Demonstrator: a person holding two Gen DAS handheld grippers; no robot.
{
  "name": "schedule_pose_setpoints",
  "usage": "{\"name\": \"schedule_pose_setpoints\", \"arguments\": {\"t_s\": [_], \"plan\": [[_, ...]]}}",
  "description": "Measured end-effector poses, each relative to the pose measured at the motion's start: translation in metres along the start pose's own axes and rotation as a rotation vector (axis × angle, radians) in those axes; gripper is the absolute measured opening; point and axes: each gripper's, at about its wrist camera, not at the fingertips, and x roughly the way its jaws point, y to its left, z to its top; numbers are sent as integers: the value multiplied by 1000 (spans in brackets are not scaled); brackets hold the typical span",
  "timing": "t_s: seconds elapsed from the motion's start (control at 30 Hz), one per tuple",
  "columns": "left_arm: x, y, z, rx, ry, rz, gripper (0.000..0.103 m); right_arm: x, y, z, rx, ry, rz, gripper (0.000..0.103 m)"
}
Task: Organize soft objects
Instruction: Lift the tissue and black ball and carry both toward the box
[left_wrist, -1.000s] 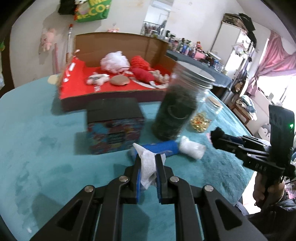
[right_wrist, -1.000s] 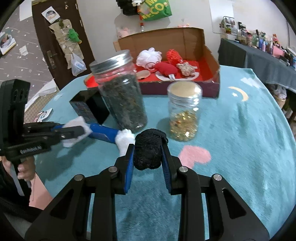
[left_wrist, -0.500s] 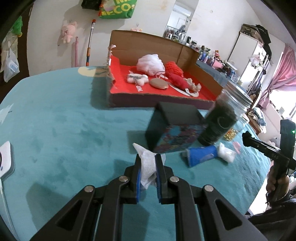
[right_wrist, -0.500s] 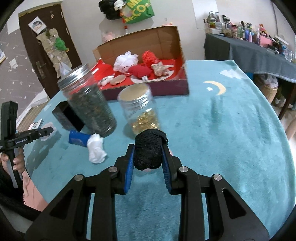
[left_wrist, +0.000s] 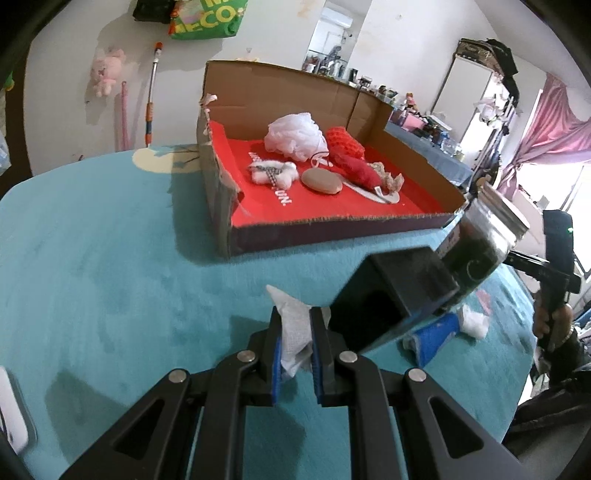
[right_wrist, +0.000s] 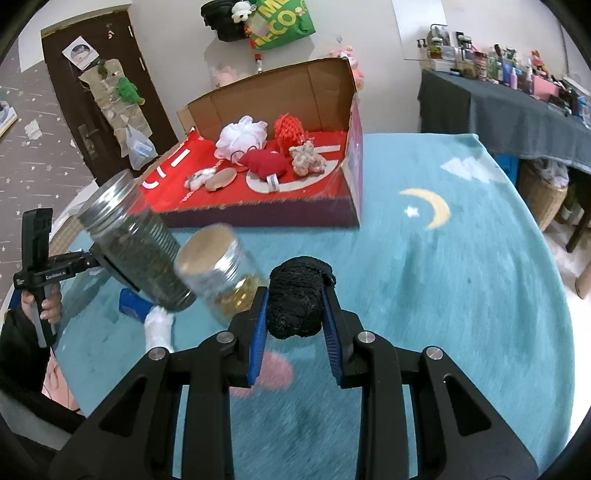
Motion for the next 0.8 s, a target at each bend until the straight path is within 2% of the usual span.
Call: {"name": "schedule_pose_setpoints", "arguments": {"t_s": [0.23, 0.5, 0.7, 0.8], "plan": [[3, 6, 19, 24, -18, -76, 13, 12, -6, 23, -55, 14, 93, 27], [7, 1, 40, 69, -22, -83, 13, 29, -6, 51, -98, 30, 150, 27], [13, -16, 61, 125, -27, -105, 13, 39, 9, 74, -145, 30, 206, 27], [19, -26, 76, 145, -23, -119, 13, 48, 19, 87, -174, 39, 205, 27]]}}
